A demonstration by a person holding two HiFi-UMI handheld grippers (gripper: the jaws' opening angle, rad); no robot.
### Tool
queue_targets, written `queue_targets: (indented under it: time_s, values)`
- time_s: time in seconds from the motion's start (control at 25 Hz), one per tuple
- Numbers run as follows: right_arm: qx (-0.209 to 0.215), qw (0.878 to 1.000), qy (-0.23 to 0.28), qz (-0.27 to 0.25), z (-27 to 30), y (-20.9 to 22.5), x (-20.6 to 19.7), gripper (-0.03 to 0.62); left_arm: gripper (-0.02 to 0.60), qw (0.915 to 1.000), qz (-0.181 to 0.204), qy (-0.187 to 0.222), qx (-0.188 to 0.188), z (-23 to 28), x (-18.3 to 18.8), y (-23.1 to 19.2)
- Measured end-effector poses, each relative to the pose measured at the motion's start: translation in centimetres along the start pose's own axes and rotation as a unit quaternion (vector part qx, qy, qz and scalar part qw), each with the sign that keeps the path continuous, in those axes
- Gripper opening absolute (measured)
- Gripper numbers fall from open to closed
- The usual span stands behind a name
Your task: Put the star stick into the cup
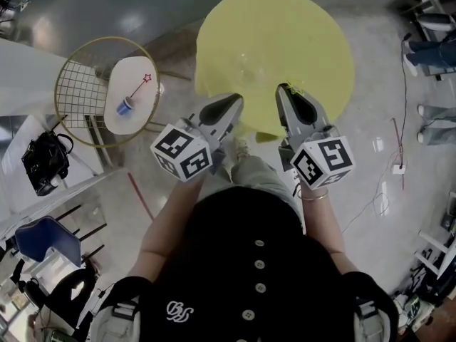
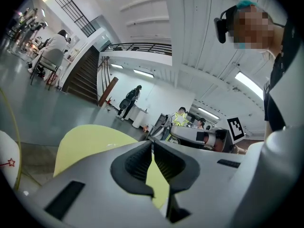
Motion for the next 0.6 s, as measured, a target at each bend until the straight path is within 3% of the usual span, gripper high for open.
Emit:
queue_targets:
  time_s: [0.6]
  values:
    - [0.060,0.997,0.038,0.023,4.4,2.3,4.6,0.015,0.023,0.9969,-0.009,0.046,0.064,0.8,2.3,-3.2]
Point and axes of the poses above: the fingertips, and each gripper's own axes: z forward along the fingers, y to its right, x out of its top, the point moved 2 cm from there along -z, backward along the fingers, and after that the axes turned 7 degrees about -x, right-handed, at the moved point
